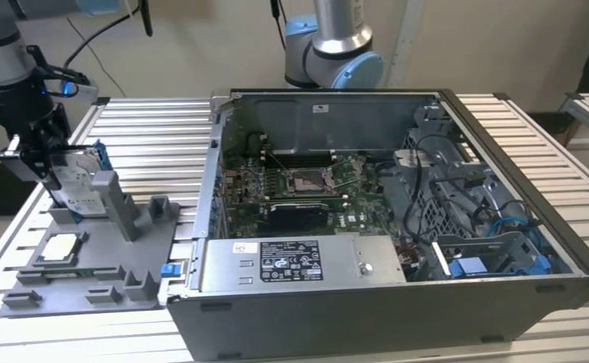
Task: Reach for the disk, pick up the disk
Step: 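Pick up the disk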
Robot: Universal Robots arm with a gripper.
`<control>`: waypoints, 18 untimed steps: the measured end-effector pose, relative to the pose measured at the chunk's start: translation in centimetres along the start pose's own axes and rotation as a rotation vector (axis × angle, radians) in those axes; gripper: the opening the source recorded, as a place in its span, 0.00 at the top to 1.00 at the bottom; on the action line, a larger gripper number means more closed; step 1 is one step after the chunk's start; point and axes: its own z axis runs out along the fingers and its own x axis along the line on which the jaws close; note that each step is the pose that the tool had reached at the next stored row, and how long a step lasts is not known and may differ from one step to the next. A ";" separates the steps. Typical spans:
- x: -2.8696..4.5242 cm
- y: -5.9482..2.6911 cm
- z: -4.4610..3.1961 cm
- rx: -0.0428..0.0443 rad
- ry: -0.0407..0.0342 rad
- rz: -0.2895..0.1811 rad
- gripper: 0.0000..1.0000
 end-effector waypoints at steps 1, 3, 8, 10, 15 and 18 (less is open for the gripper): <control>0.00 0.00 0.03 -0.0002 0.0001 0.000 0.00; 0.00 0.00 0.12 0.0001 -0.0001 0.000 0.00; 0.00 -0.01 0.36 0.0000 -0.0001 0.000 0.00; 0.00 -0.01 0.45 -0.0003 0.0000 0.000 0.00; 0.00 -0.01 0.57 -0.0001 -0.0001 0.000 0.00; 0.00 -0.02 0.58 0.0000 -0.0002 0.000 0.00</control>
